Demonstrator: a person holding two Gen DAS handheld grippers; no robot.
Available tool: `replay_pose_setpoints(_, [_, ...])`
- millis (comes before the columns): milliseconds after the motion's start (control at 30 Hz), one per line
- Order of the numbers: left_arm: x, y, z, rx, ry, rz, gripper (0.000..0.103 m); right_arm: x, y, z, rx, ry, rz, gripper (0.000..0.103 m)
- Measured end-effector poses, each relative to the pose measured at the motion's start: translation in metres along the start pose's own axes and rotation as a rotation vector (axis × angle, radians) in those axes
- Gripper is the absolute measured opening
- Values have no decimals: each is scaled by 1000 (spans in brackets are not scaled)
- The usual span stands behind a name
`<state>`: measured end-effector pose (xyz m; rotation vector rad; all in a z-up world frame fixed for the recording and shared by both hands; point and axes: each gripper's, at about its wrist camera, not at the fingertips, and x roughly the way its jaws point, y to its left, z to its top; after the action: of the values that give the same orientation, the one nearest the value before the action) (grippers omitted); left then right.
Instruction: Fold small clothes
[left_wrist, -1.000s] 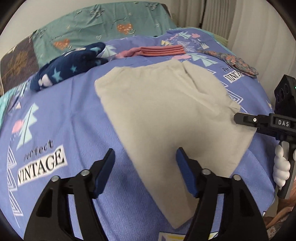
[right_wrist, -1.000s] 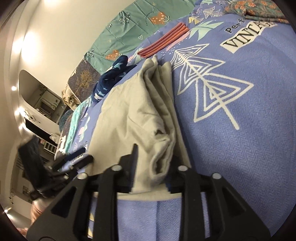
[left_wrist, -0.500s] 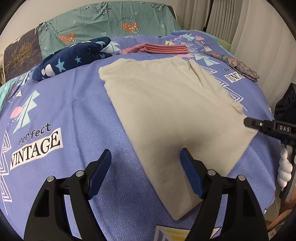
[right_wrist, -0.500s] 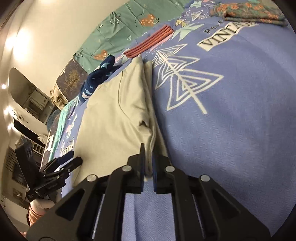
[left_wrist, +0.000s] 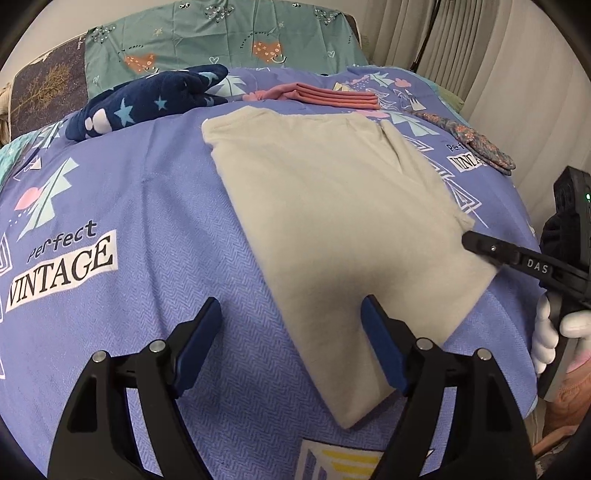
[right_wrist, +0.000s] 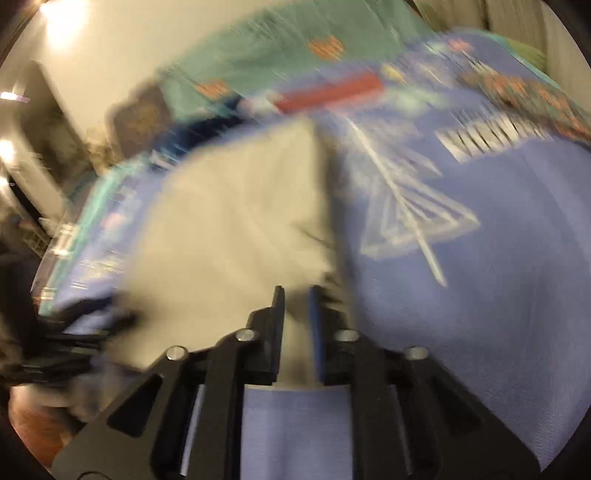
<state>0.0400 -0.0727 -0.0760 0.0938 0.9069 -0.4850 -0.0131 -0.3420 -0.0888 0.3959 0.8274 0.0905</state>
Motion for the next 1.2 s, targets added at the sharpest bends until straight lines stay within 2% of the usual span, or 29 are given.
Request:
replay_pose_setpoints(33, [-3,2,-1,2,-10,6,78,-1,-1,0,-1,5,0,0])
replay_pose_setpoints(100, [-8,4,1,23,-37,23,67,-3,3,1,-29,12,-27,0])
replay_pose_setpoints(167, [-17,6,10,40,-75,16,35,-7,7,5,-37,17,-41,0])
replay_pose_setpoints(233, [-23,7,21,38,-110,31,23,-14,10,12,-39,1,-32,6])
replay_pose_setpoints(333, [-22,3,40,60,-143,14,23,-22,18,29,-74,-44,-7,7])
replay_pose_setpoints(433, [-10,1,58,76,-136,31,23,-19,29,46,-119,-58,22,8])
replay_pose_setpoints(500, [4,13,69,26,-112,19,26,-14,36,56,-146,-54,20,9])
replay_pose_setpoints(533, [9,20,74,-5,-100,14,33,-10,39,60,-156,-47,32,9])
replay_pose_setpoints(600, [21,33,82,-51,-82,16,38,-2,44,69,-174,-31,53,11])
replay_pose_setpoints(833, [61,64,110,-87,-48,50,39,33,41,88,-185,15,61,15])
replay_pose_setpoints(900, [73,74,114,-74,-47,127,43,54,27,85,-161,50,-33,14])
replay_pose_setpoints(933, [82,80,114,-54,-43,218,43,62,19,82,-150,65,-82,12])
replay_pose_setpoints(967, [88,86,112,-54,-28,263,41,66,8,78,-126,48,-50,8])
replay_pose_setpoints(1067, [82,103,111,-134,-46,176,41,62,-4,77,-77,33,4,7])
replay_pose_setpoints(1100, [79,107,112,-146,-52,160,41,64,-7,77,-65,32,-11,9])
replay_pose_setpoints(1133, [77,110,113,-152,-58,151,41,67,-10,77,-48,41,-16,15])
replay_pose_setpoints(1200, [72,111,115,-164,-80,118,41,67,-15,78,-24,41,10,15])
